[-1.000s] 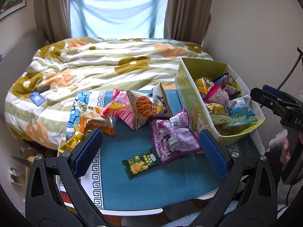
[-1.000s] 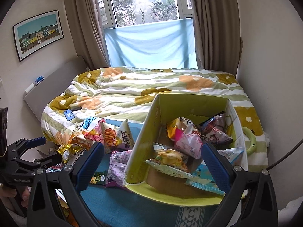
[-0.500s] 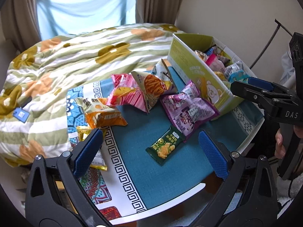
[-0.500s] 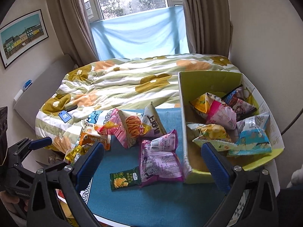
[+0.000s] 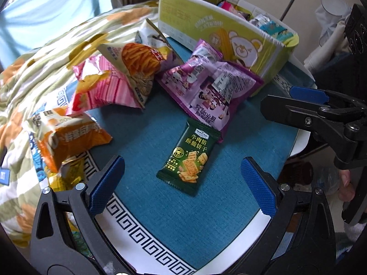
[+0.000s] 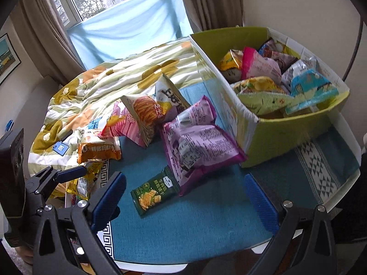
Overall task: Organize snacks
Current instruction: 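Lower the left gripper onto the green cracker packet while the right reaches the purple bag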
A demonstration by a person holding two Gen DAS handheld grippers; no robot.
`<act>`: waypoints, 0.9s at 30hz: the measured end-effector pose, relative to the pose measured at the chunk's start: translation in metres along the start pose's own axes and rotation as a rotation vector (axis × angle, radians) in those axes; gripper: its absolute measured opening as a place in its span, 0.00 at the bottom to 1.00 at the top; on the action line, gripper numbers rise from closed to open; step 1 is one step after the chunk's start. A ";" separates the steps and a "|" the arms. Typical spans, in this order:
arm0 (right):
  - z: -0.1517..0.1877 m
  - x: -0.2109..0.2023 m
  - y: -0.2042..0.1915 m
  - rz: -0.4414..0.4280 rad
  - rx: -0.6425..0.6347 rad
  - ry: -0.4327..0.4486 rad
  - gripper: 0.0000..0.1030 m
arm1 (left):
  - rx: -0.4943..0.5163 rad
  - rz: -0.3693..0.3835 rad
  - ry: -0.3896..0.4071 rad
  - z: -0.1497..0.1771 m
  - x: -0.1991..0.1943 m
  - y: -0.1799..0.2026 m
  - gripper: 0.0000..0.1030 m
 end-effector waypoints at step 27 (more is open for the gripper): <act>0.029 0.075 0.017 -0.056 0.051 0.004 0.99 | -0.045 -0.162 -0.039 0.014 0.069 -0.016 0.61</act>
Point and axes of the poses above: each gripper's, at about its wrist camera, not at the fingertips, and x roughly the way its jaws point, y to its right, z to its underside, the point moved 3 cm from there along x, roughly the way its jaws point, and after that the axes turned 12 degrees about y, right-handed, at the moved point
